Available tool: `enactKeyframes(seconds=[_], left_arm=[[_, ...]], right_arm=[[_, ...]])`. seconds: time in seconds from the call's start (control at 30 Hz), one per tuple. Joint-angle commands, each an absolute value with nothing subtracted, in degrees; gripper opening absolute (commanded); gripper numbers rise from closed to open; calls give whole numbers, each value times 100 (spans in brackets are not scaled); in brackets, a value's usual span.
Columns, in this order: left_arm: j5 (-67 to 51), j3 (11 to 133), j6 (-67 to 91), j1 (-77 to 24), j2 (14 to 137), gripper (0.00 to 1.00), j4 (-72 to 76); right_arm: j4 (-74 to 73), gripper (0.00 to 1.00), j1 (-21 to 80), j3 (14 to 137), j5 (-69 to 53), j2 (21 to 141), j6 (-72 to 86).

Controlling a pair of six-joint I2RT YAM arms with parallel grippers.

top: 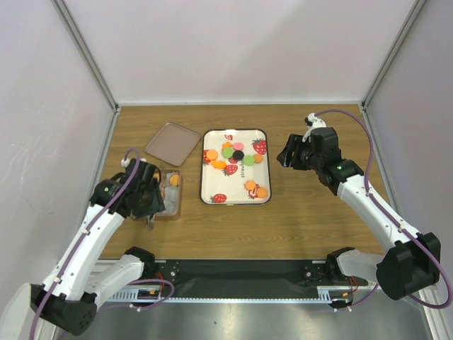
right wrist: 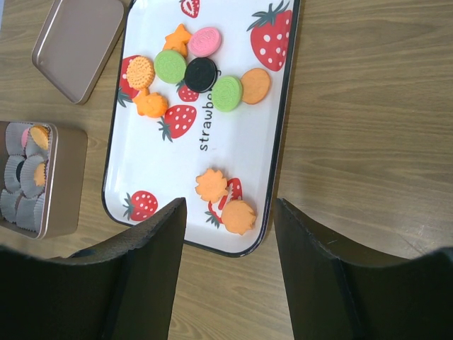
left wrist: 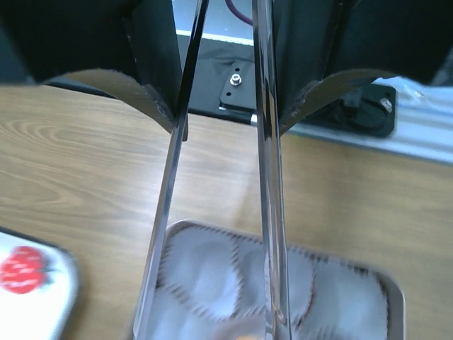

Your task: Pack the cookies

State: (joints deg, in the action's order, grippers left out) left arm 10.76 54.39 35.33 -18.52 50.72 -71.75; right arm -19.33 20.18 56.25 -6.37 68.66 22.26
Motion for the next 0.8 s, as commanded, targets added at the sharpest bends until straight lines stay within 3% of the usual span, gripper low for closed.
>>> enactKeyframes(seconds=[0.0, 0.2, 0.4, 0.77], left_arm=[[1362, 6264, 3506, -2527, 5264, 52, -7163], [1889, 6907, 4078, -4522, 6423, 52, -6891], [1986, 7487, 3842, -5737, 7784, 56, -6320], [1644, 7559, 3384, -6135, 8771, 56, -5634]], right_arm=[[-1767, 58, 2039, 5660, -598, 6864, 2188], [-1810, 59, 1960, 5678, -422, 6864, 2153], [-1854, 59, 1916, 5695, -308, 6864, 2127], [-1872, 58, 1907, 5695, -290, 6855, 2118]])
